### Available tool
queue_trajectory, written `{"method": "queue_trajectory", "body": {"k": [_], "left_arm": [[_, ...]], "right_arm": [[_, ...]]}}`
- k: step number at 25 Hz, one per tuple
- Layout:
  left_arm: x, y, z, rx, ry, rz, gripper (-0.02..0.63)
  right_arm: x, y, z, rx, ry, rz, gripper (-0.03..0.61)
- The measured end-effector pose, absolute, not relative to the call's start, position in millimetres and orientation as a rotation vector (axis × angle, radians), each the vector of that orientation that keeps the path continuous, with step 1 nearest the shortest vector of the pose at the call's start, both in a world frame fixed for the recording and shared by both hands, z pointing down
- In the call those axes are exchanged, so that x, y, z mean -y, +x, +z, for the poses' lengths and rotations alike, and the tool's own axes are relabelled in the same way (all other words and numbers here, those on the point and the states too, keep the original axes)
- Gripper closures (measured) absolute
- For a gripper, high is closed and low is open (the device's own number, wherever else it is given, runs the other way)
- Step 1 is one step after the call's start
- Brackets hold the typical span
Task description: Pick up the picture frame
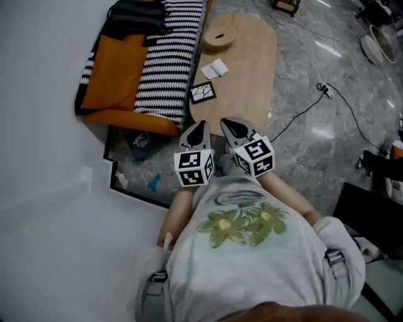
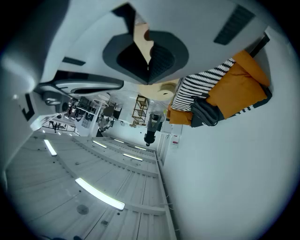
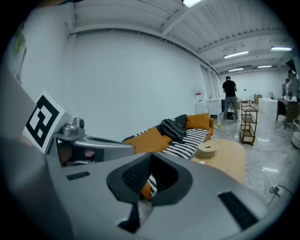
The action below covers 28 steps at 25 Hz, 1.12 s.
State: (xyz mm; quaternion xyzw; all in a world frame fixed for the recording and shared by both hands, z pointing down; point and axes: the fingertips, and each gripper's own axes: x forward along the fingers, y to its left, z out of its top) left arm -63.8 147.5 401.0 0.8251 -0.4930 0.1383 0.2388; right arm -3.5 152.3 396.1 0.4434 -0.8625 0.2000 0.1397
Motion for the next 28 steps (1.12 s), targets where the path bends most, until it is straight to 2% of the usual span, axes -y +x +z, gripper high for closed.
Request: {"method": "queue_trajectory", "body": {"k": [28], "left_arm": [[-109.7,-48.8,416.3,1.377,2.197,0.394,0.598]], "right_arm": [[-105.6,19.0,409.4,2.492,1.295,0.624,0.572]]}}
